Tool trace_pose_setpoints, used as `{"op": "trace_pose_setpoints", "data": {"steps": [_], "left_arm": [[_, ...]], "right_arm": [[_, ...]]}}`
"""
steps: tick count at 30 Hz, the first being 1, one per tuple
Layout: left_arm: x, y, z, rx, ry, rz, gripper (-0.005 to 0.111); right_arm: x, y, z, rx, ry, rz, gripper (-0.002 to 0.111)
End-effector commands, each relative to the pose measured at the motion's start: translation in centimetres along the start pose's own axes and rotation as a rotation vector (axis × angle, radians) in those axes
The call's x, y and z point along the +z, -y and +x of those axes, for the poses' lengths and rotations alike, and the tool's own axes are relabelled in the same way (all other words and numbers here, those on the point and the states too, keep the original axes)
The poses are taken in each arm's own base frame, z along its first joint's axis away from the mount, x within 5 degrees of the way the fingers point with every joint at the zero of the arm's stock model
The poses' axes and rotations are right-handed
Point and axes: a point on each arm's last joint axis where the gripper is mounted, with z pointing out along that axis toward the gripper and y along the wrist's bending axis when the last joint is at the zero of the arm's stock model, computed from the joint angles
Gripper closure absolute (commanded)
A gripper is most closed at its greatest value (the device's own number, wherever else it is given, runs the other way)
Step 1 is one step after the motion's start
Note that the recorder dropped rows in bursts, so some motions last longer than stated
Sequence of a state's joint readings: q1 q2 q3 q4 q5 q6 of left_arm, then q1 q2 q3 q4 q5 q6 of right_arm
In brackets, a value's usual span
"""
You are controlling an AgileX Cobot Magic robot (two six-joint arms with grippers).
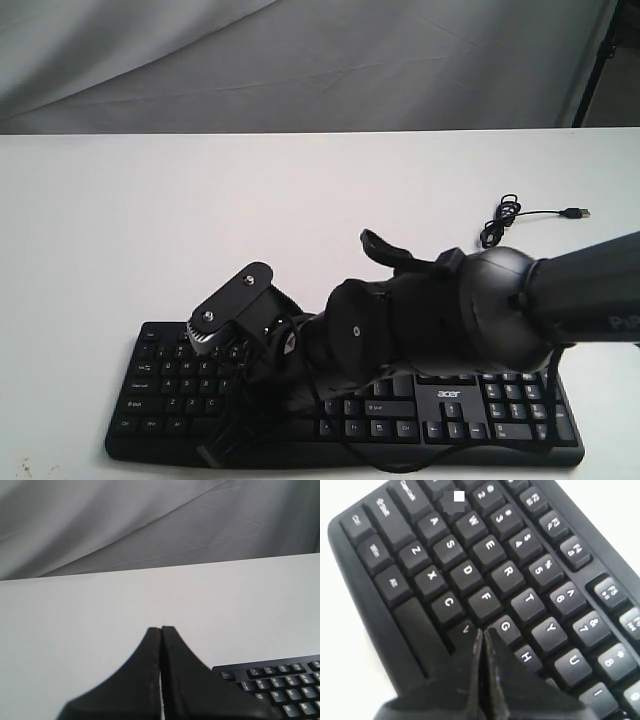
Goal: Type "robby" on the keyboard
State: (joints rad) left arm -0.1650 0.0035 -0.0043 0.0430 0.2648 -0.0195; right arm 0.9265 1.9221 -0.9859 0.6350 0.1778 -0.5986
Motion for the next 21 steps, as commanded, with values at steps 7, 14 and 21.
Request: {"op": "trace_pose_setpoints", "data": {"steps": [7,14,21], "left_arm": [[0.0,0.0,0.1,0.003,0.007,0.005,0.107],[0.0,0.0,0.1,0.003,0.007,0.005,0.107],[0.0,0.0,0.1,0.003,0.007,0.005,0.107]], "right_arm": [[-1.8,2.4,-1.2,0.041,0.066,0.045,0.108],[-1.7,2.8,-2.3,0.018,0.077,0.045,0.108],[-1.1,2.9,-1.9,0.009,0.057,0.046,0.108]]}}
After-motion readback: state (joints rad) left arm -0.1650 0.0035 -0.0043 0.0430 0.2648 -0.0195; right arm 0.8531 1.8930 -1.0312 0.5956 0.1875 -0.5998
